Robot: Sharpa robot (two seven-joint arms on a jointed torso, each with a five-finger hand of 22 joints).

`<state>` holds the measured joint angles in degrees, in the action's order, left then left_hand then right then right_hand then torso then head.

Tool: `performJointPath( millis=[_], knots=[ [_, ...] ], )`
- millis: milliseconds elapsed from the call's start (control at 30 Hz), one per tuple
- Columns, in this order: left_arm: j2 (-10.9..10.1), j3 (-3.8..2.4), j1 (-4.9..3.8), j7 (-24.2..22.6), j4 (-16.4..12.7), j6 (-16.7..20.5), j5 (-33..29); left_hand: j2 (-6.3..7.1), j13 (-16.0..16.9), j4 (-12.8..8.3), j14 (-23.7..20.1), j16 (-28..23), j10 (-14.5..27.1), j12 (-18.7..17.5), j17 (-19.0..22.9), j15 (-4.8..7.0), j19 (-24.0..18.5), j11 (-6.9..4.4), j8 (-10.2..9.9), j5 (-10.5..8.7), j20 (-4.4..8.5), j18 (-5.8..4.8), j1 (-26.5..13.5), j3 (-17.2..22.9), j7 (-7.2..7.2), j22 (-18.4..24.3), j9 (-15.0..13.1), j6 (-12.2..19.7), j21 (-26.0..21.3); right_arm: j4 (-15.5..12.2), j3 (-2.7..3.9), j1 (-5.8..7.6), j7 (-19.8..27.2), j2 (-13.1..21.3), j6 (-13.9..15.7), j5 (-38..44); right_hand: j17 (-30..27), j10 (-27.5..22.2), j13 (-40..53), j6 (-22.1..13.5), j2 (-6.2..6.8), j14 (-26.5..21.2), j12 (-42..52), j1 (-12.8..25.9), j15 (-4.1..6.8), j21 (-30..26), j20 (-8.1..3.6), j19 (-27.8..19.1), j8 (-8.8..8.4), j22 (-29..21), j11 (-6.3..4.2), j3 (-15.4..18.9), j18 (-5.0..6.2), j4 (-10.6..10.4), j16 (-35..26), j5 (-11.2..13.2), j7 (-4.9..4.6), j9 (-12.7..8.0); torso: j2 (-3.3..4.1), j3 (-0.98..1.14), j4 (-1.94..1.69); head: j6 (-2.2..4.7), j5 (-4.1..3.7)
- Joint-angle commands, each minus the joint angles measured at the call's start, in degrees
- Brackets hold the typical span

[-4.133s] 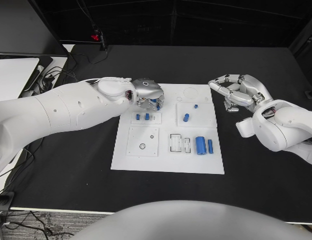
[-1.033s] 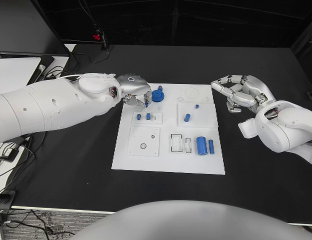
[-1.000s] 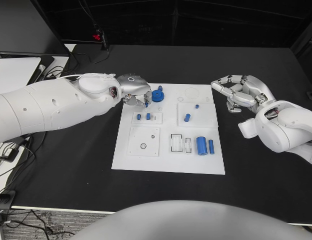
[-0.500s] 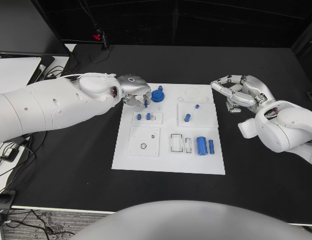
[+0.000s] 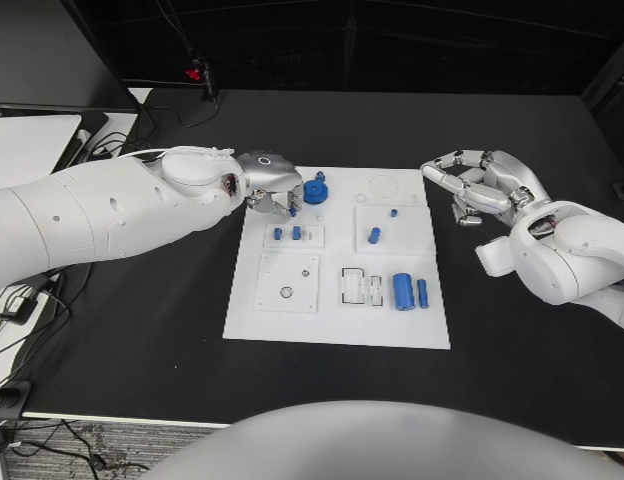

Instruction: Assemble the parts on the task board

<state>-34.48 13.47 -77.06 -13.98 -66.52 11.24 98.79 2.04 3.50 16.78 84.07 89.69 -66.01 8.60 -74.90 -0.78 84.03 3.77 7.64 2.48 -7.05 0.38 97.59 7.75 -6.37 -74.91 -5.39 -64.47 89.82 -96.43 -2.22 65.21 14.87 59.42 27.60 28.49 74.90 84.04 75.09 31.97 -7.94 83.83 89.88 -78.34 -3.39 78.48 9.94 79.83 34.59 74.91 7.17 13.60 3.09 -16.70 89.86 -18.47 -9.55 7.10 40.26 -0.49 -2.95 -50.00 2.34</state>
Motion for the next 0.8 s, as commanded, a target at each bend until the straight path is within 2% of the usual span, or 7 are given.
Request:
performJointPath(
  millis=[33, 400, 500, 567, 667, 800],
  knots=[
    [0.1, 0.01, 0.00, 0.0, 0.1, -1.4, 0.1, -0.25, 0.0, 0.0, 5.9, 0.3, -0.2, -0.3, -15.1, -0.01, 6.0, 0.16, 0.2, 0.29, 0.35, -0.38, -0.1, 0.4, -0.27, -15.1, -0.1, -0.4, 0.2, -0.2, 0.03, 0.06, 0.3, 0.0, -0.3, 0.1, 15.1, 6.0, 14.9, 0.1, -0.09, 6.2, 0.1, -0.4, -0.14, 0.0, -0.17, 0.0, 0.22, 6.0, 0.07, 0.4, 0.84, 0.1, 0.1, -0.4, -2.07, -0.1, 0.01, 0.00, 0.03, 0.00, -0.02],
    [0.1, 0.01, 0.06, 0.0, 0.3, -2.4, 0.1, -0.22, 0.0, 0.0, 5.9, 0.3, -0.2, -0.4, -15.1, -0.02, 6.0, 0.15, 0.2, 0.29, 0.35, -0.38, -0.1, 0.5, -0.27, -15.1, -0.1, -0.4, 0.2, -0.3, 0.03, 0.06, 0.3, 0.1, -0.2, 0.1, 15.1, 6.0, 14.9, 0.1, -0.09, 6.2, 0.1, -0.4, -0.14, 0.0, -0.17, 0.0, 0.22, 6.0, 0.07, 0.4, 0.84, 0.1, 0.1, -0.4, -2.07, -0.1, 0.02, 0.01, -0.03, 0.00, -0.03],
    [0.0, 0.01, 0.06, 0.2, 0.3, -2.4, 0.1, 0.51, -0.1, 0.0, 5.9, 0.3, 0.2, -1.0, -15.1, -0.17, 6.0, 0.44, -0.3, 0.26, 0.32, -0.38, -0.3, 0.4, -0.53, -15.1, 0.1, 0.3, 0.2, -0.3, 0.03, 0.06, 0.2, 0.1, -0.2, 0.1, 15.1, 6.0, 14.9, 0.1, -0.09, 6.2, 0.1, -0.4, -0.14, 0.0, -0.17, 0.0, 0.22, 6.0, 0.07, 0.4, 0.84, 0.1, 0.1, -0.4, -2.07, -0.1, 0.01, 0.02, -0.04, 0.00, -0.06],
    [0.0, 0.01, 0.07, 0.4, 0.3, -2.6, 0.1, 1.54, -0.1, 0.1, 5.9, 0.3, 1.5, -1.9, -15.1, -0.58, 6.0, 1.03, -1.4, 0.25, 0.21, -0.38, -0.8, 0.0, -1.20, -15.1, 0.6, 2.1, 0.2, -0.3, 0.03, 0.06, 0.3, 0.1, -0.3, 0.1, 15.1, 6.0, 14.9, 0.1, -0.09, 6.2, 0.1, -0.4, -0.14, 0.0, -0.17, 0.0, 0.22, 6.0, 0.07, 0.4, 0.84, 0.1, 0.1, -0.4, -2.07, -0.1, 0.01, -0.01, -0.04, 0.00, -0.07],
    [0.0, 0.01, 0.07, 0.6, 0.3, -2.6, 0.1, 3.40, 0.0, 0.0, 5.9, 0.3, 3.4, -3.0, -15.1, -1.32, 6.0, 1.85, -3.8, 0.19, -0.25, -0.38, -2.2, -0.9, -2.14, -15.1, 1.6, 7.1, 0.2, -0.3, 0.03, 0.06, 0.2, 0.1, -0.3, 0.1, 15.1, 6.0, 14.9, 0.1, -0.09, 6.2, 0.1, -0.4, -0.14, 0.0, -0.17, 0.0, 0.22, 6.0, 0.07, 0.4, 0.84, 0.1, 0.1, -0.4, -2.07, -0.1, 0.02, -0.04, -0.03, 0.00, -0.05],
    [0.0, 0.01, 0.07, 0.7, 0.3, -2.1, 0.1, 4.93, 0.1, 0.0, 5.9, 0.3, 4.8, -3.4, -15.1, -1.47, 6.0, 2.13, -4.2, 0.35, -0.64, -0.38, -3.7, -1.8, -2.39, -15.1, 1.9, 13.3, 0.2, -0.2, 0.03, 0.06, 0.3, 0.1, -0.3, 0.1, 15.1, 6.0, 14.9, 0.1, -0.09, 6.2, 0.1, -0.4, -0.14, 0.0, -0.17, 0.0, 0.22, 6.0, 0.07, 0.4, 0.84, 0.1, 0.1, -0.4, -2.07, -0.1, -0.01, -0.03, -0.05, 0.00, -0.10]
  ],
)
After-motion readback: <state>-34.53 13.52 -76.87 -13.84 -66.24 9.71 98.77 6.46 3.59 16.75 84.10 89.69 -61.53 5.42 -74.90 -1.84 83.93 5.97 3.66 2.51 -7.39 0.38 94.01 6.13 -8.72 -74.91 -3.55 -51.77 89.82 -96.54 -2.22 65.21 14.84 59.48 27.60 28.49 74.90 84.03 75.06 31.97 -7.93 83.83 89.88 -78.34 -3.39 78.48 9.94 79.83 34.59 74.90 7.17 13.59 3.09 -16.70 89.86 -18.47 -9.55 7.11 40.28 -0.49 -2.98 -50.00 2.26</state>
